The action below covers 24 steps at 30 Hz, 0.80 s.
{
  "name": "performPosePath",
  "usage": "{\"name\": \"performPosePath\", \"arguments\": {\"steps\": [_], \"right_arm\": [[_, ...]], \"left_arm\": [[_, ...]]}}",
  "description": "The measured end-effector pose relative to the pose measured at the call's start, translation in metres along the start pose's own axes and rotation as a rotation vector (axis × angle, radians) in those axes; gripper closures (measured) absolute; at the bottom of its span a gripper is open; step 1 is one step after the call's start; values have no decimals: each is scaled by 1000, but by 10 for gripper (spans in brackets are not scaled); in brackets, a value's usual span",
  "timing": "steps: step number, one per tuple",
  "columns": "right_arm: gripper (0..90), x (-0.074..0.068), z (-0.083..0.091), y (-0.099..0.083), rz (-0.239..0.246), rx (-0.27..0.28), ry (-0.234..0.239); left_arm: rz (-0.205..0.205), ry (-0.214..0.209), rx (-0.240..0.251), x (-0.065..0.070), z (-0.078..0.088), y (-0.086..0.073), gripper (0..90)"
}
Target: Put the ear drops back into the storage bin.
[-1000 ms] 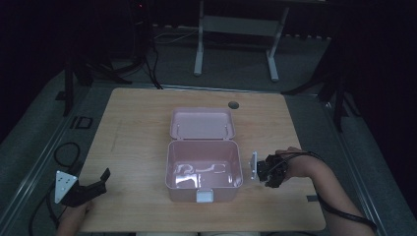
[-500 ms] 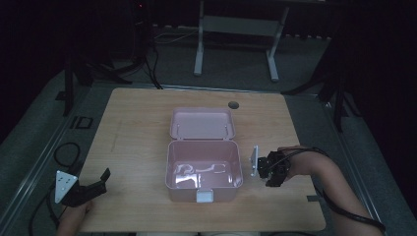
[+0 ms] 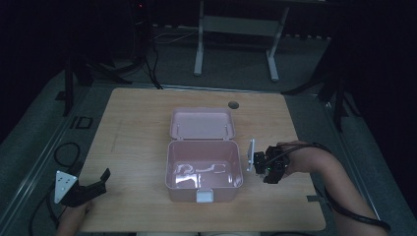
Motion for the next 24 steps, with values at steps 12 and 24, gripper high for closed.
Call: {"name": "performPosePath", "arguments": {"steps": [12,24], "right_arm": [[594,-2,39,21,-17,47,-8],[594,-5,50,48,8,71,3]], "left_arm": [[-2,-1,-1,0,0,0,4],[-2,-1,0,0,0,0,4]]}}
Point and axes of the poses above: each handheld gripper's, and its own axes: z roughly backward along the jaws, y roughly out of its top, x roughly to its right, the point moved 9 cm from there along -z, roughly forward along the jaws, and after that the axes turned 11 degrees about -z, right-handed, at the moved point
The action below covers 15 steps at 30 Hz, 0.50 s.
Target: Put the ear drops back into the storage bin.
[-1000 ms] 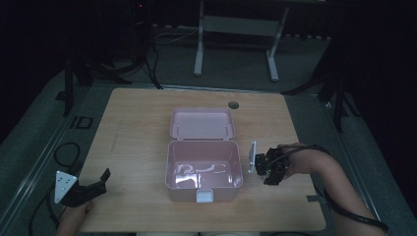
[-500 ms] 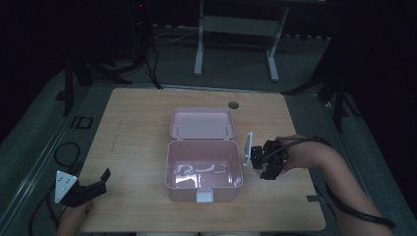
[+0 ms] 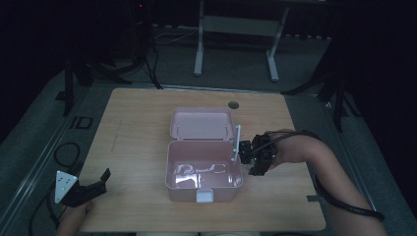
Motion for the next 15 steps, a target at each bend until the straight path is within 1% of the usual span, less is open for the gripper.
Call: {"name": "performPosePath", "arguments": {"steps": [3,5,8,12,15], "right_arm": [[594,0,2,7,7,0,-11],[594,-1,3,13,10,15,0],[594,-2,2,20,23,12,1],[594,-1,-1,30,22,17,1],[594,-2,-3,37,28,26,11]], "left_arm": [[2,0,1,0,0,0,4],[2,-2,-1,0,0,0,4],[1,-2,0,0,0,0,4],[-1,-2,0,0,0,0,4],[0,-1,-1,0,0,0,4]]}}
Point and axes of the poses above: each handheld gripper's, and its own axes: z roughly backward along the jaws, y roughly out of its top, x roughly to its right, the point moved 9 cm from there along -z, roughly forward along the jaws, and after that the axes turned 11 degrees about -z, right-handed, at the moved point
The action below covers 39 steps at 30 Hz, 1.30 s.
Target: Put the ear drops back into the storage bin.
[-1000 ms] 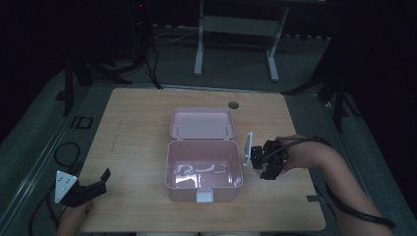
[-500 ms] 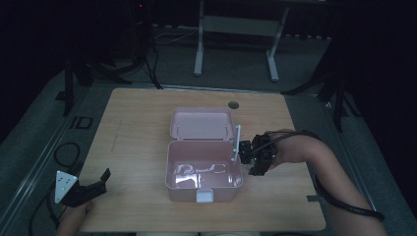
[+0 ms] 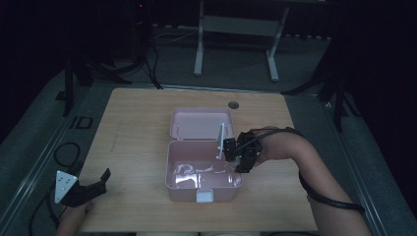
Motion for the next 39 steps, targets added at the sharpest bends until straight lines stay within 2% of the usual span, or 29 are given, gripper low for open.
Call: {"name": "performPosePath", "arguments": {"steps": [8,12,19,27,33,38,39], "right_arm": [[594,0,-17,16,10,-1,12],[594,2,-28,21,-2,6,17],[595,3,-53,21,-10,-42,32],[595,6,-78,25,-24,-46,59],[594,10,-89,30,-41,-34,57],[594,9,-100,30,-21,-51,53],[594,10,-102,30,-28,-54,53]], "left_arm": [[-3,-2,3,0,0,0,4],[-3,-3,4,0,0,0,4],[-5,-4,2,0,0,0,4],[-5,-5,0,0,0,0,4],[-5,-5,1,1,0,0,4],[-5,-6,1,1,0,0,4],[-5,-6,1,1,0,0,4]]}}
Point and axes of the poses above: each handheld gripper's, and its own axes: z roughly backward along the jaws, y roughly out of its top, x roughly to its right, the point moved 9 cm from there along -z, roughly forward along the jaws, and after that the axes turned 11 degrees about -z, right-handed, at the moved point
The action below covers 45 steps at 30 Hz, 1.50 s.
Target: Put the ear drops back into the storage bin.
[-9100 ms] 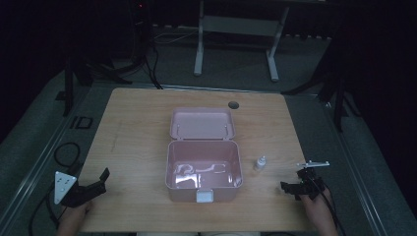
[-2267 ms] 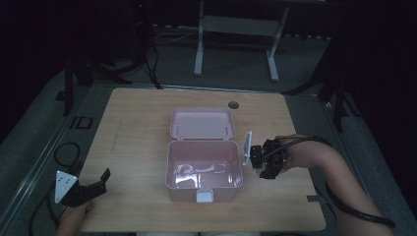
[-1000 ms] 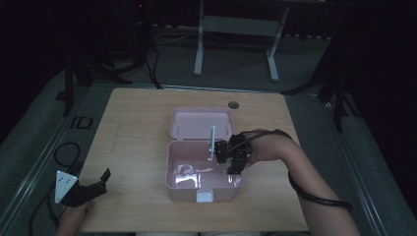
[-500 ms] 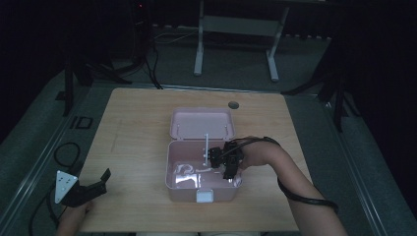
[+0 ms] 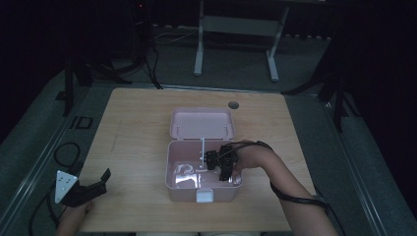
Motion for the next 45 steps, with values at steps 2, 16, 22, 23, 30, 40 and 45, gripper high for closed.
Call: {"name": "performPosePath", "arguments": {"steps": [2,16,22,23,30,40,45], "right_arm": [[594,1,-3,-1,5,-8,-6],[594,-4,-28,-1,29,-84,22],[593,-4,-32,-2,40,-107,22],[594,-4,-32,-2,38,-106,26],[592,-4,-39,-2,51,-143,11],[552,-5,-33,-3,47,-139,36],[531,-4,-16,-1,36,-91,43]], "left_arm": [[0,0,-1,0,0,0,4],[-1,0,-2,0,0,0,4],[-3,1,-2,0,0,0,4],[-4,1,-2,0,0,0,4],[-5,0,0,0,0,0,4],[-5,0,-1,0,0,0,4],[-4,0,-1,0,0,0,4]]}}
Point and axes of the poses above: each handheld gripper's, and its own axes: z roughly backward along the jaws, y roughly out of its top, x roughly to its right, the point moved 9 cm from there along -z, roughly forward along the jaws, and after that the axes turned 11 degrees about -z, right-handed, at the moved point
